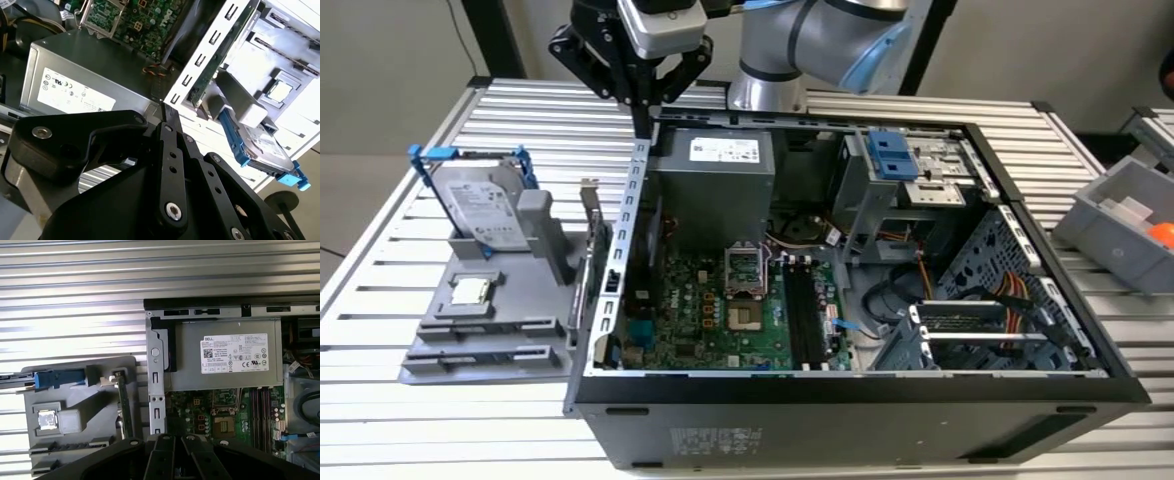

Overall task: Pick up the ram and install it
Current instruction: 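Reach for the ram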

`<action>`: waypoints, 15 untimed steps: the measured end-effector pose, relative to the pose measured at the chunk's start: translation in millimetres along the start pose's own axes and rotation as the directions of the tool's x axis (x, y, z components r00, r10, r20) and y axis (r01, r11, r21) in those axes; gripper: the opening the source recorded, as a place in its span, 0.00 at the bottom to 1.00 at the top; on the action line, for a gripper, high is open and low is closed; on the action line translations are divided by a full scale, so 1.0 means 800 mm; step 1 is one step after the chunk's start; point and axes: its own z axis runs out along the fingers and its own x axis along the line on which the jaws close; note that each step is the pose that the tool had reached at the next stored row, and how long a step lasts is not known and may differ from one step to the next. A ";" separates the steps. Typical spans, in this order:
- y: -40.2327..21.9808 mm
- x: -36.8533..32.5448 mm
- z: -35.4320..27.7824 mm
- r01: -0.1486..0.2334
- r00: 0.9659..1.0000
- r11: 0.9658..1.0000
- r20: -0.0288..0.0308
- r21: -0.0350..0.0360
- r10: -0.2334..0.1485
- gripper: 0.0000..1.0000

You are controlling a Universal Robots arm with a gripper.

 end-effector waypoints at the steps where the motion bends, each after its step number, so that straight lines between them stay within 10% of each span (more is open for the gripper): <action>1: 0.0000 0.0006 0.0000 0.000 1.000 1.000 0.000 0.000 0.000 0.00; 15: -0.0008 0.0111 -0.0003 0.001 1.000 1.000 -0.004 0.000 -0.001 0.00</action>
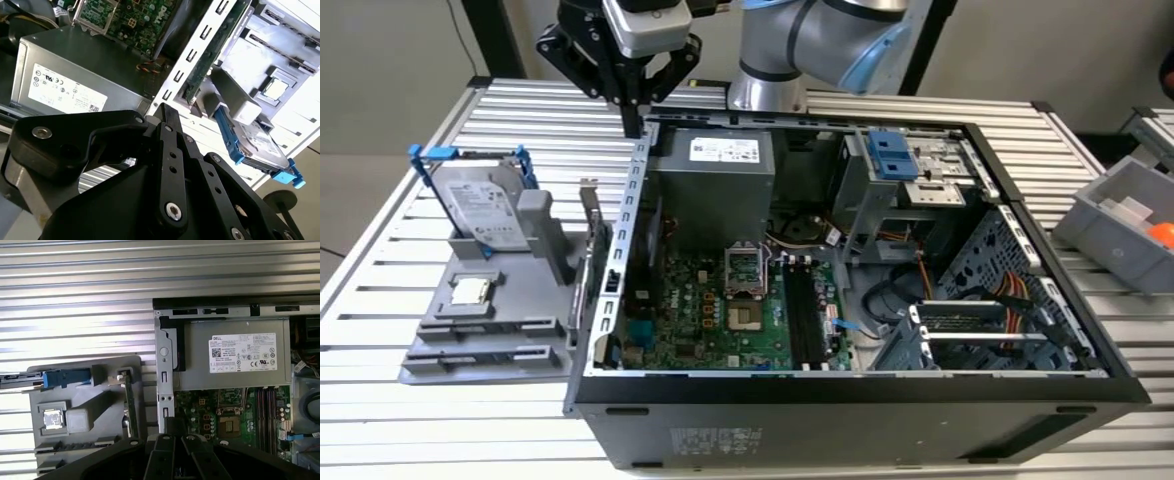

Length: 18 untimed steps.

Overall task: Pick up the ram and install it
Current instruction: 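Reach for the ram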

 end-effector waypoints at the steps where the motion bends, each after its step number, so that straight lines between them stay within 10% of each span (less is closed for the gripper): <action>1: -0.0001 0.0009 0.0001 0.000 1.000 1.000 0.000 0.000 0.000 0.00; 18: -0.0012 0.0171 0.0000 0.001 1.000 1.000 -0.006 0.000 -0.001 0.00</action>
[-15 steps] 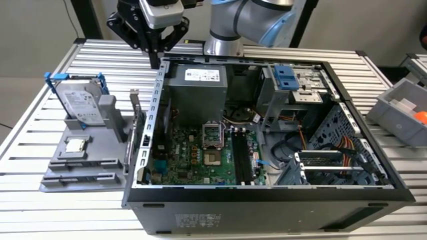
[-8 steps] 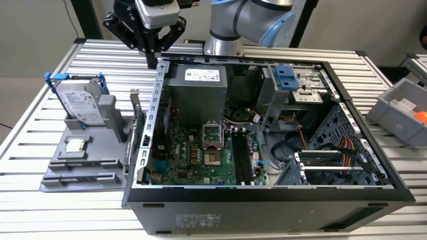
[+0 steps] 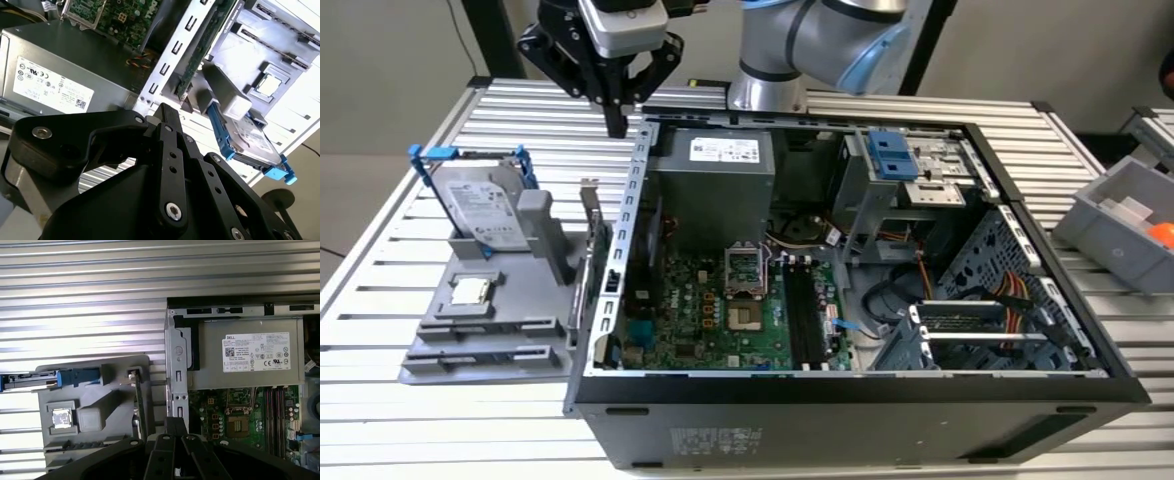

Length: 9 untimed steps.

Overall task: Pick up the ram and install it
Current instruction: 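Reach for the ram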

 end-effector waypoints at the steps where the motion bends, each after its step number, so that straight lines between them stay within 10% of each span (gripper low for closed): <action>1: -0.0001 0.0009 -0.0001 0.000 1.000 1.000 -0.001 0.000 0.000 0.00; 9: -0.0007 0.0094 0.0001 0.002 1.000 1.000 -0.002 0.000 -0.002 0.00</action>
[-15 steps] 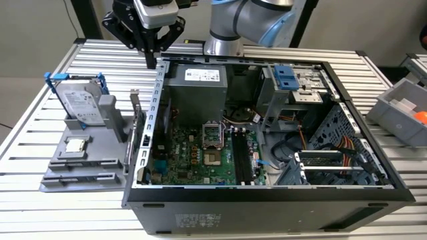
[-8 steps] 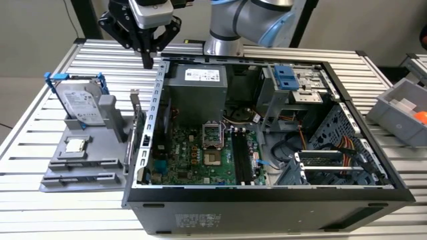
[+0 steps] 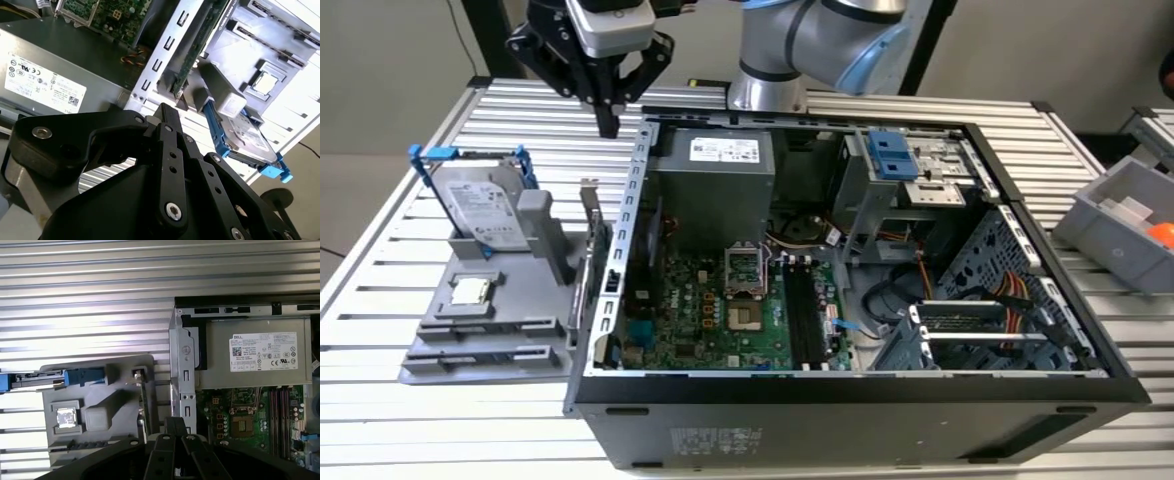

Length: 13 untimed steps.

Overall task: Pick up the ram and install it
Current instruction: 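Reach for the ram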

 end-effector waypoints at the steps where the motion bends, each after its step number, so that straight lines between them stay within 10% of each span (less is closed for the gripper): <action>1: -0.0001 0.0010 0.0000 0.000 1.000 1.000 0.000 0.000 0.000 0.00; 13: -0.0008 0.0116 0.0002 0.019 1.000 1.000 -0.001 0.000 -0.019 0.00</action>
